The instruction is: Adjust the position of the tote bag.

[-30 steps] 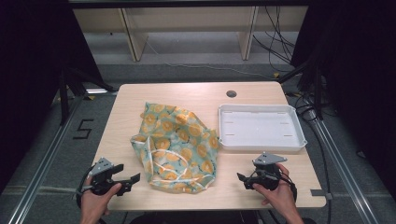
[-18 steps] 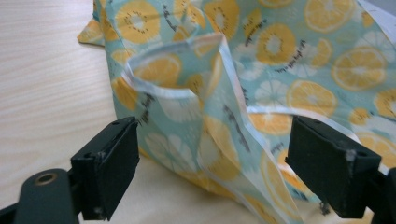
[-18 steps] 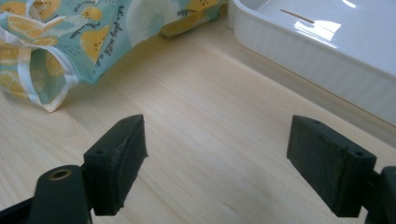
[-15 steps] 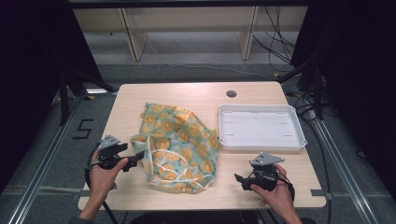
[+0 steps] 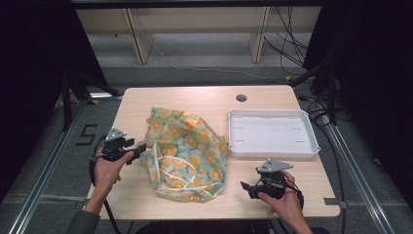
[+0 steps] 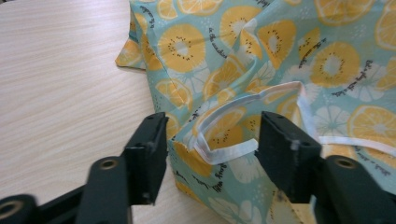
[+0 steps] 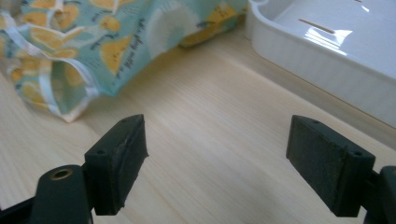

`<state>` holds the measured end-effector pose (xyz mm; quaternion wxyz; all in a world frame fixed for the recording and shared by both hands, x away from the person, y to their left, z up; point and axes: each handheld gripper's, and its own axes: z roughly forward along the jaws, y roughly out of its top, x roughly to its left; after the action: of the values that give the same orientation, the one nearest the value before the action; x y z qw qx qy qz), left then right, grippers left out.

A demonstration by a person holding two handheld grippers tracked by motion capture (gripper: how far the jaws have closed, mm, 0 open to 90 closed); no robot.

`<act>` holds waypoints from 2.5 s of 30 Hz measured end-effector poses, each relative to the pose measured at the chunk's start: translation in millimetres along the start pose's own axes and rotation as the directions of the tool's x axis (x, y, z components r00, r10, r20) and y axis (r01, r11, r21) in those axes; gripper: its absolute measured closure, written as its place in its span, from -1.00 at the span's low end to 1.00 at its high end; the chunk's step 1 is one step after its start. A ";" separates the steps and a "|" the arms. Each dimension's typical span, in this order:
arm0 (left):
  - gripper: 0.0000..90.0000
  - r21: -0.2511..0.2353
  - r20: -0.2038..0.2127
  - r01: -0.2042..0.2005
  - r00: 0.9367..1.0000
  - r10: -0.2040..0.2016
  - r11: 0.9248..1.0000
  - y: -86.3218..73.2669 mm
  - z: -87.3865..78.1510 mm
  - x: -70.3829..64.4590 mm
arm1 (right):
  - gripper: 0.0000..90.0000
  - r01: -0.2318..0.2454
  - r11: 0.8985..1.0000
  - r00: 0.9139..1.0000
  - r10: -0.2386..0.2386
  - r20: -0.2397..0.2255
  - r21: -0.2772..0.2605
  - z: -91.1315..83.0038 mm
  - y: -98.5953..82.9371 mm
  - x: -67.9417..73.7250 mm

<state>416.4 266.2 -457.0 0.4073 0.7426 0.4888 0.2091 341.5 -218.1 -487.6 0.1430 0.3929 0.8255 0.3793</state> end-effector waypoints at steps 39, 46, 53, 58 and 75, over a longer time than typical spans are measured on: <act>0.98 0.038 0.150 -0.250 0.959 0.242 0.967 -70.0 -35.3 -52.3 | 1.00 0.289 0.955 0.956 -0.292 0.039 0.061 28.1 32.8 5.3; 0.98 0.046 0.192 -0.305 0.937 0.291 0.951 -77.7 -45.8 -75.0 | 1.00 0.290 0.956 0.954 -0.293 0.071 0.048 19.8 36.4 -5.8; 0.75 0.056 0.162 -0.300 0.944 0.288 0.952 -79.6 -48.1 -69.7 | 0.64 0.284 0.958 0.957 -0.286 0.055 0.030 16.1 34.9 -3.6; 0.43 0.044 0.131 -0.277 0.954 0.269 0.960 -77.8 -54.1 -72.3 | 0.22 0.253 0.967 0.966 -0.253 0.054 0.011 8.4 32.4 -0.2; -0.09 0.003 0.108 -0.201 0.974 0.200 0.980 -81.0 -79.1 -93.9 | -0.18 0.285 0.956 0.933 -0.294 -0.209 -0.071 -1.9 28.6 52.3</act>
<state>274.4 229.1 -468.4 0.4048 0.8010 0.3902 0.2054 321.9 -168.0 -462.0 0.1143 0.2202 0.8772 0.4111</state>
